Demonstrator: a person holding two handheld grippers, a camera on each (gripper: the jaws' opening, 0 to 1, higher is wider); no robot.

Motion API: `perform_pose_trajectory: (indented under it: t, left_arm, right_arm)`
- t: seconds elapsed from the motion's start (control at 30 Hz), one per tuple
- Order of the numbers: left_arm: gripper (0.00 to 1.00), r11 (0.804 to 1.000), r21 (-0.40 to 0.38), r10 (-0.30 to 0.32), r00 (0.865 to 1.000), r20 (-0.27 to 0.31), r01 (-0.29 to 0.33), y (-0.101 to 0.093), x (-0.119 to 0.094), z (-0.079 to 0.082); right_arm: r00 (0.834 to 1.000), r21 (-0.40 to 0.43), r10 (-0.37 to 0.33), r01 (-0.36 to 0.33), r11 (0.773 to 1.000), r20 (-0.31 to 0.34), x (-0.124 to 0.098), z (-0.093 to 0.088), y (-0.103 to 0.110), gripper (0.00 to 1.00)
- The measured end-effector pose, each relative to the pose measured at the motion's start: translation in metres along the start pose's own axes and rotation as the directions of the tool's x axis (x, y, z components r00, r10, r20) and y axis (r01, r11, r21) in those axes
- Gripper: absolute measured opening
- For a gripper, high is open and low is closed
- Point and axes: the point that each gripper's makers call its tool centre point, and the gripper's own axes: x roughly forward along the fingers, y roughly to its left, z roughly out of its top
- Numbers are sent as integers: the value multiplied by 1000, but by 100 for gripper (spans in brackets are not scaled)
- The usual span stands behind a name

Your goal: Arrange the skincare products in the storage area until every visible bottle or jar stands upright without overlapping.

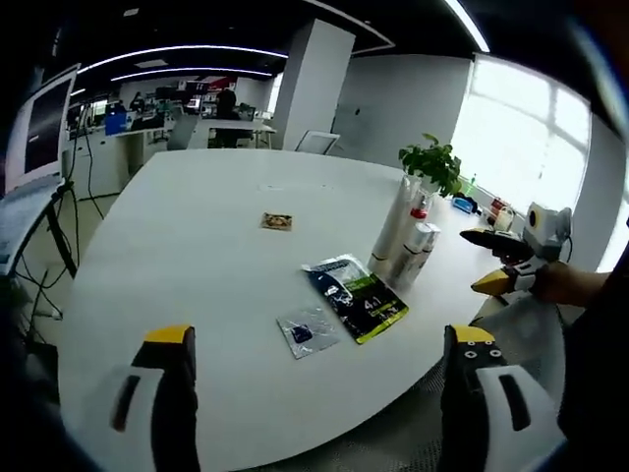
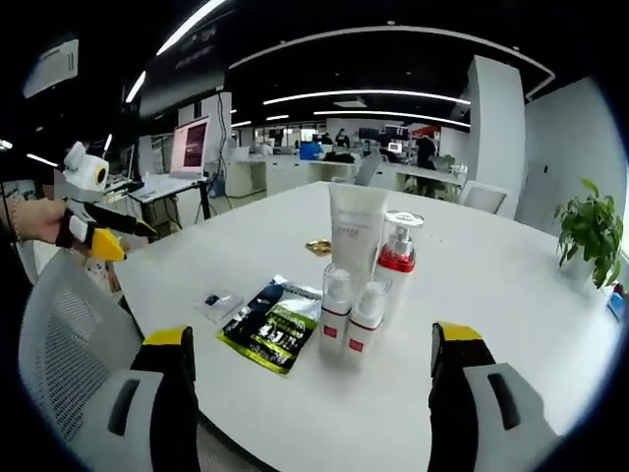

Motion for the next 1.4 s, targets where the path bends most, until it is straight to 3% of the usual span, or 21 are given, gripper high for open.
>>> perform_pose_trajectory:
  t: [0.47, 1.03, 1.4]
  left_arm:
    - [96, 998, 67, 5, 1000, -14, -4, 7, 36, 45]
    - [94, 995, 103, 23, 998, -62, -17, 31, 101, 75]
    - [90, 990, 135, 50, 993, -103, -36, 36, 177, 85]
  right_arm:
    - [1000, 23, -9, 9, 1000, -2, -1, -1, -2, 100]
    - [999, 32, -29, 30, 999, -28, 2, -6, -7, 100]
    - [996, 51, -80, 82, 995, -39, 0, -9, -17, 100]
